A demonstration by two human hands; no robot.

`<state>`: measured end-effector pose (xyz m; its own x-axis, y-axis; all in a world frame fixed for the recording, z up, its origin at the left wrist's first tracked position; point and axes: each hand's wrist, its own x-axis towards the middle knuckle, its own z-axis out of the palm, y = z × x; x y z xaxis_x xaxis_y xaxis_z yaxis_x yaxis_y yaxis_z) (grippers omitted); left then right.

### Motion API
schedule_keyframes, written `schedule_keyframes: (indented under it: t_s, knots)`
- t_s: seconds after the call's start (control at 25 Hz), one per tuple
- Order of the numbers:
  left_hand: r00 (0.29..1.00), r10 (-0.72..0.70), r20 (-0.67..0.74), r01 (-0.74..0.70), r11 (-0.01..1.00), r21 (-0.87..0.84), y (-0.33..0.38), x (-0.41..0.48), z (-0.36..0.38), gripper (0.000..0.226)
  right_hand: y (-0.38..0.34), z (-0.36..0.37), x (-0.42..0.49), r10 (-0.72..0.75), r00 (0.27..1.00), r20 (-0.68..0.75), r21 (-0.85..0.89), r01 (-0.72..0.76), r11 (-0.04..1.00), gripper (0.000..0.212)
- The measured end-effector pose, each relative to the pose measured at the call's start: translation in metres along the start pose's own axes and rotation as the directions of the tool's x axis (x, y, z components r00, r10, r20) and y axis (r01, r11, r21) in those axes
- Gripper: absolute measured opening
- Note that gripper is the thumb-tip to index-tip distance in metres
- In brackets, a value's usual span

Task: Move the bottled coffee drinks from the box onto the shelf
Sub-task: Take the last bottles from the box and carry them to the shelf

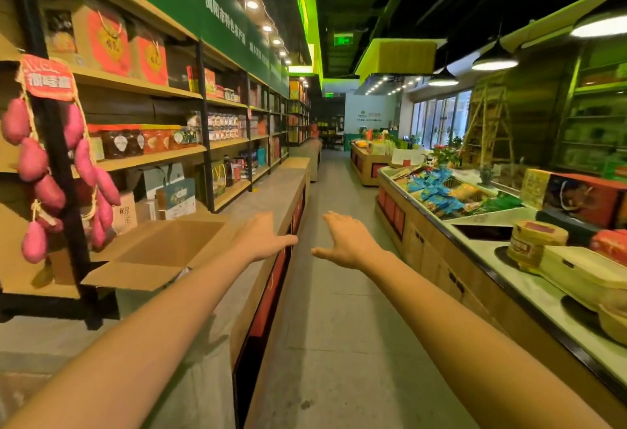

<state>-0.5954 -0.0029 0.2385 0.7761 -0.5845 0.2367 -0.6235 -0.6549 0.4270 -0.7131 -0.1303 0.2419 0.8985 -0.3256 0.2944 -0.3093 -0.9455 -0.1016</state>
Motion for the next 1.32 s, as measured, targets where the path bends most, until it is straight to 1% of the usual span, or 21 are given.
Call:
schedule_keyframes:
  t_s: [0.12, 0.24, 0.32, 0.44, 0.56, 0.64, 0.76, 0.88, 1.0, 1.16, 1.28, 1.32]
  knots:
    - [0.999, 0.050, -0.023, -0.048, 0.995, 0.082, 0.000, 0.071, 0.033, 0.081, 0.040, 0.025, 0.066, -0.018, 1.000, -0.008, 0.021, 0.018, 1.000, 0.073]
    - [0.993, 0.096, -0.064, -0.080, 0.975, 0.209, -0.003, 0.147, 0.062, 0.082, 0.082, 0.049, 0.139, -0.093, 0.995, -0.024, -0.005, 0.093, 0.996, 0.074]
    - [0.992, 0.079, -0.101, -0.051, 0.967, 0.249, -0.007, 0.207, 0.079, 0.084, 0.112, 0.066, 0.201, -0.148, 0.988, -0.037, -0.009, 0.148, 0.989, 0.073]
    - [0.983, 0.035, -0.180, 0.013, 0.965, 0.261, -0.017, 0.289, 0.093, 0.080, 0.147, 0.086, 0.299, -0.247, 0.968, -0.042, 0.011, 0.248, 0.969, 0.072]
    - [0.976, -0.036, -0.217, 0.096, 0.957, 0.272, -0.031, 0.356, 0.101, 0.082, 0.159, 0.107, 0.390, -0.346, 0.938, -0.031, 0.032, 0.347, 0.937, 0.076]
    - [0.969, -0.067, -0.238, 0.135, 0.950, 0.283, -0.047, 0.385, 0.104, 0.081, 0.150, 0.126, 0.441, -0.412, 0.911, -0.007, 0.057, 0.412, 0.909, 0.079]
    - [0.949, -0.127, -0.290, 0.225, 0.914, 0.337, -0.087, 0.424, 0.104, 0.082, 0.125, 0.160, 0.511, -0.503, 0.864, 0.000, 0.104, 0.500, 0.860, 0.075]
    - [0.910, -0.259, -0.324, 0.365, 0.870, 0.331, -0.144, 0.450, 0.101, 0.082, 0.089, 0.192, 0.567, -0.586, 0.810, -0.007, 0.129, 0.582, 0.803, 0.070]
    - [0.854, -0.356, -0.380, 0.487, 0.805, 0.340, -0.208, 0.472, 0.095, 0.084, 0.042, 0.225, 0.625, -0.671, 0.741, -0.024, 0.127, 0.668, 0.734, 0.068]
    - [0.757, -0.488, -0.434, 0.628, 0.725, 0.282, -0.279, 0.493, 0.087, 0.088, -0.020, 0.265, 0.687, -0.773, 0.634, -0.025, 0.204, 0.761, 0.616, 0.071]
    - [0.682, -0.580, -0.445, 0.722, 0.628, 0.290, -0.318, 0.492, 0.082, 0.088, -0.063, 0.287, 0.716, -0.834, 0.551, 0.000, 0.254, 0.807, 0.533, 0.073]
    - [0.658, -0.598, -0.457, 0.748, 0.590, 0.304, -0.329, 0.489, 0.078, 0.088, -0.081, 0.294, 0.724, -0.862, 0.507, -0.004, 0.266, 0.831, 0.487, 0.073]
